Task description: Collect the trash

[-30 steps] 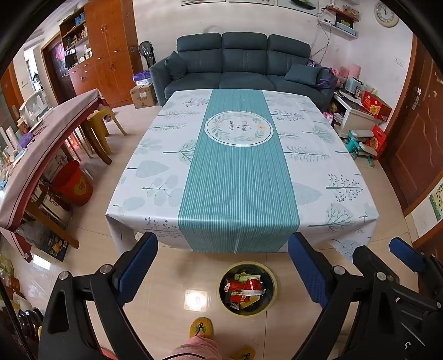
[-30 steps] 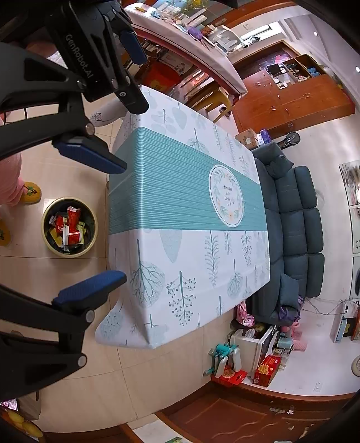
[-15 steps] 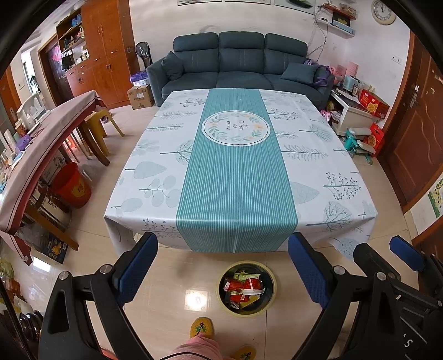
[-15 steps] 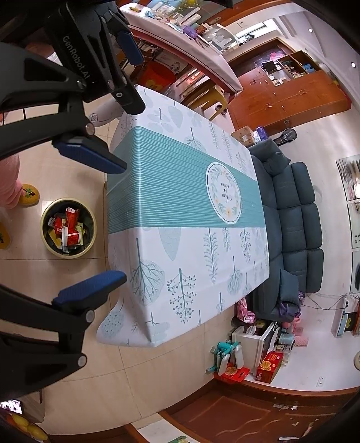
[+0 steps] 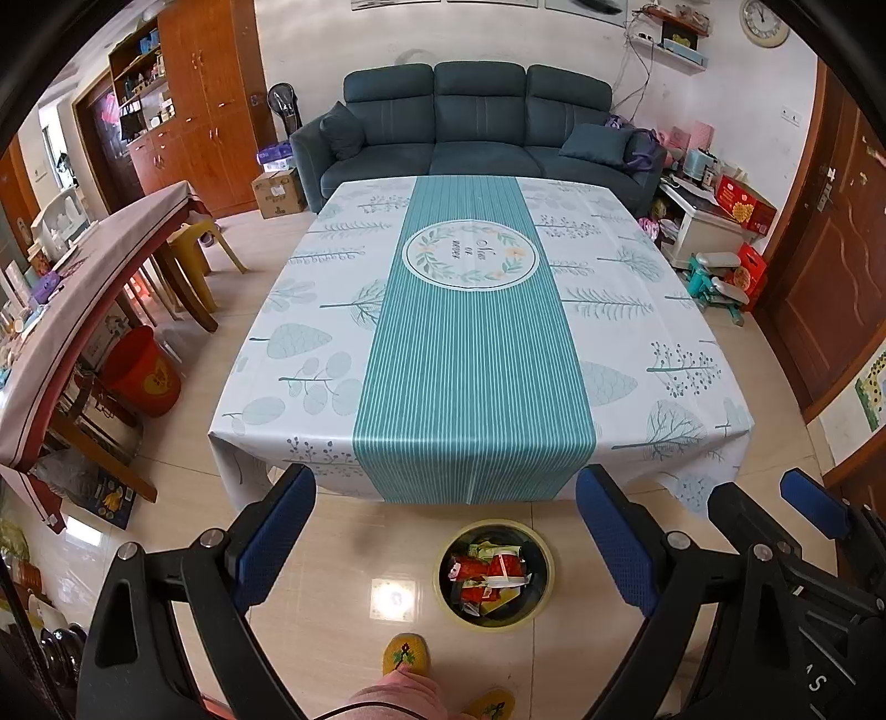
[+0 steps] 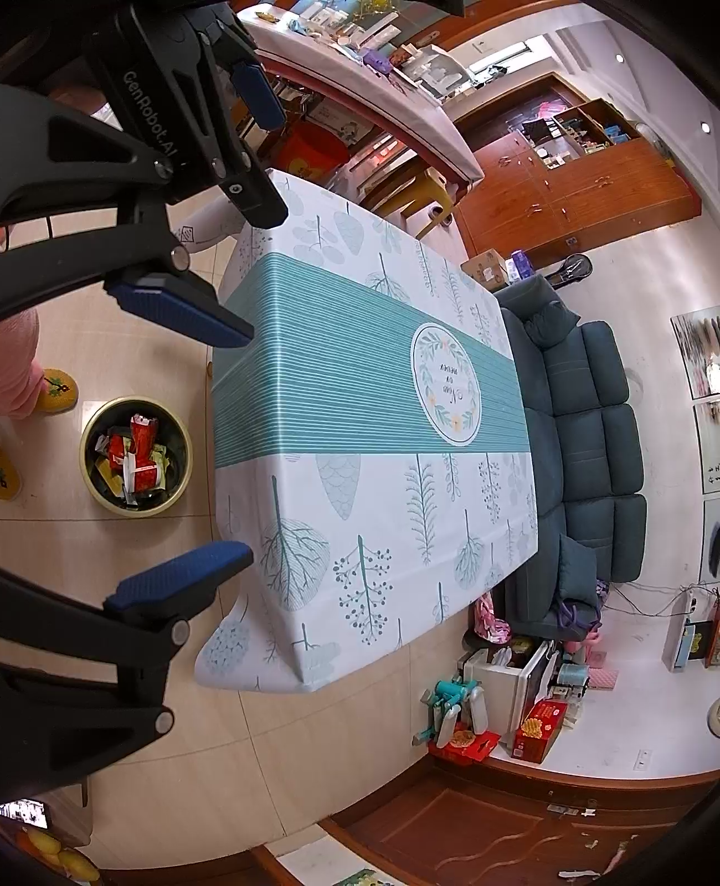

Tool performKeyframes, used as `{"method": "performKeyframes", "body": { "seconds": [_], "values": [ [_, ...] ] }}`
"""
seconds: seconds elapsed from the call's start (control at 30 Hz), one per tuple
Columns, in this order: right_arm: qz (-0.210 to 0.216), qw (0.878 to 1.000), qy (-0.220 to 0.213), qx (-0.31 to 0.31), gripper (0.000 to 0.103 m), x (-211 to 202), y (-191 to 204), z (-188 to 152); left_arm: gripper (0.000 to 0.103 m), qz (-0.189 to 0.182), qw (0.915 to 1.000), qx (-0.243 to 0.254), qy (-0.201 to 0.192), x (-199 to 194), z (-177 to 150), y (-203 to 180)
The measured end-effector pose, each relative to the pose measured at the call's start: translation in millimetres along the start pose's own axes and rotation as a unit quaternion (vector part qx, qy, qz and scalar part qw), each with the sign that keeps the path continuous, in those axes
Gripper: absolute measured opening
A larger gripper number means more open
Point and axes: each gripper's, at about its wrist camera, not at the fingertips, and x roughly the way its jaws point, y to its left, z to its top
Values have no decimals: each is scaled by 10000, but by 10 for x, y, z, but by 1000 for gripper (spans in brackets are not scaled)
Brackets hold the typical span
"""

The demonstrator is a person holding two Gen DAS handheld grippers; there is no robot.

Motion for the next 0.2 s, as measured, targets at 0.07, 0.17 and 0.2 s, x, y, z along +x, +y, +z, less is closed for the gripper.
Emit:
{"method": "performKeyframes", "body": {
  "seconds": [0.07, 0.17, 0.2],
  "values": [
    [-4, 10000, -3, 3, 73, -3, -4, 1, 94, -22, 10000, 32, 3, -4, 0, 18],
    [-33, 10000, -17, 27, 73, -15, 11, 1, 94, -15, 10000, 25, 1, -6, 0, 10],
    [-39, 10000, -19, 31, 73, -17, 13, 2, 94, -13, 10000, 21, 4, -3, 1, 7]
  ]
}}
